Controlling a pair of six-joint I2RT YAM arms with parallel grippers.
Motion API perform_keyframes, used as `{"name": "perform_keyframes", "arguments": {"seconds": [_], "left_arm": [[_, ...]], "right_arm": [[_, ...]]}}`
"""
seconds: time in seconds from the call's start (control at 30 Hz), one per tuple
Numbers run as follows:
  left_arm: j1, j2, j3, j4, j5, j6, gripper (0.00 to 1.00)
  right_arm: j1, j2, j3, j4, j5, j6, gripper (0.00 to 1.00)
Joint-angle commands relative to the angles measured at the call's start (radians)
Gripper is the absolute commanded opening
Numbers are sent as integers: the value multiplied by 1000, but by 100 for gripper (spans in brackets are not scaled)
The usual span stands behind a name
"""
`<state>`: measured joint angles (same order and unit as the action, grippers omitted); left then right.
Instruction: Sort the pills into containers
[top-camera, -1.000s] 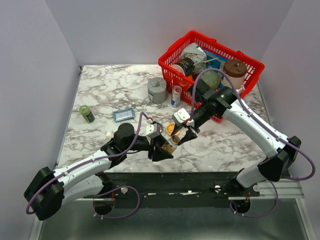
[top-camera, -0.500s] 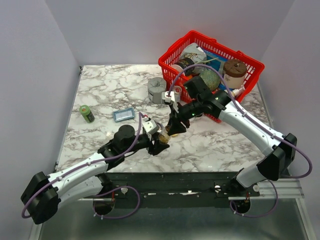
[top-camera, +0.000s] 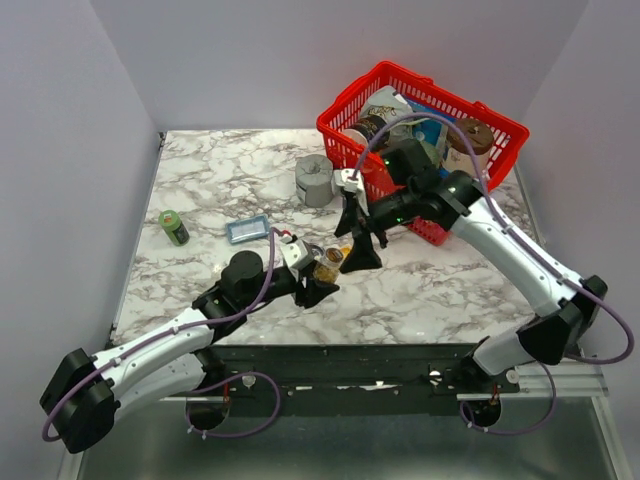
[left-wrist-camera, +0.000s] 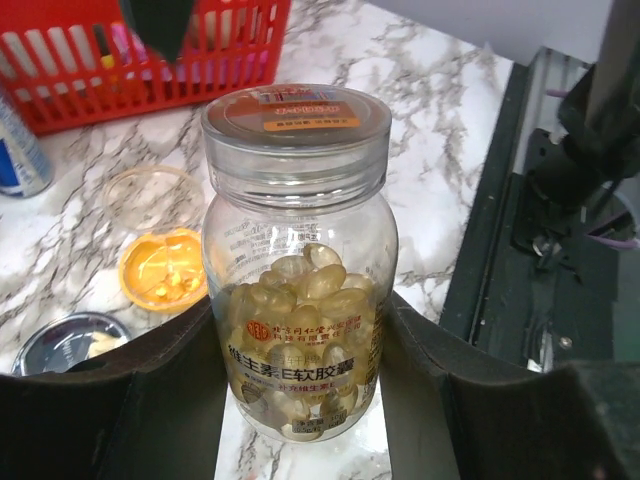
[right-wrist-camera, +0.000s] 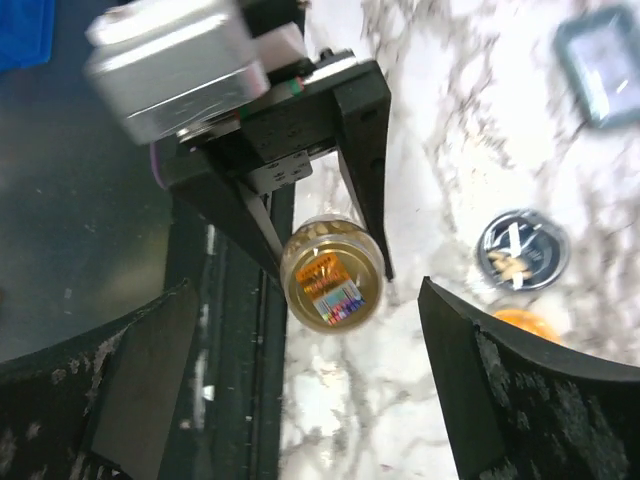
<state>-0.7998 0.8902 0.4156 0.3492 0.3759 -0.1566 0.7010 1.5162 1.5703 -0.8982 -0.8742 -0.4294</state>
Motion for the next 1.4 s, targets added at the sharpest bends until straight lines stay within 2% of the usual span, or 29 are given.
{"name": "perform_keyframes", "arguments": {"seconds": [0.0,0.03,0.07,0.13,0.23,0.3,0.4,0.63,0.73,0.8,0.9,1.0,1.03,1.1,1.13,1.2,1.23,1.27,1.37], "left_arm": [[2,-39,3,10,168,2,0],[2,-36,9,8,191,-4,0],[2,-31,14,8,246,-6,0],[1,-16,35,-1,302,-9,0],[2,10,63,-18,394,-9,0],[2,22,80,-29,411,-3,0],[1,30,92,-35,425,-1,0],[2,47,101,-23,426,-4,0],[5,49,101,-21,413,-1,0],[7,46,100,-21,396,-1,0],[8,32,95,-3,365,-15,0],[7,6,85,42,284,-40,0],[8,0,78,74,249,-50,0],[7,-20,65,118,148,-66,0],[-4,-26,63,129,102,-60,0],[-16,-31,71,128,3,-35,0],[-27,-27,74,126,-140,-32,0],[-32,-22,78,132,-182,-29,0],[-47,18,106,143,-298,-37,0]], "right_arm": [[-11,-85,54,-192,-111,-366,100],[-11,-103,50,-229,-152,-544,100],[-11,-114,24,-310,-173,-651,100],[-9,-135,-18,-341,-196,-846,100],[-6,-114,-7,-358,-236,-893,99],[6,-38,73,-479,-261,-946,97],[28,33,117,-556,-270,-964,88],[51,33,91,-496,-209,-893,78],[54,41,94,-508,-195,-879,67],[55,41,88,-505,-192,-864,56],[58,36,63,-479,-180,-832,49],[60,25,39,-366,-141,-676,37],[60,22,33,-334,-117,-555,34],[60,13,20,-227,-86,-417,32],[60,7,-4,-176,-33,-238,32],[58,-11,-35,-15,59,-32,31],[58,-14,-56,23,104,126,30],[58,-19,-96,91,188,194,27],[58,-34,-173,175,265,337,25]]}}
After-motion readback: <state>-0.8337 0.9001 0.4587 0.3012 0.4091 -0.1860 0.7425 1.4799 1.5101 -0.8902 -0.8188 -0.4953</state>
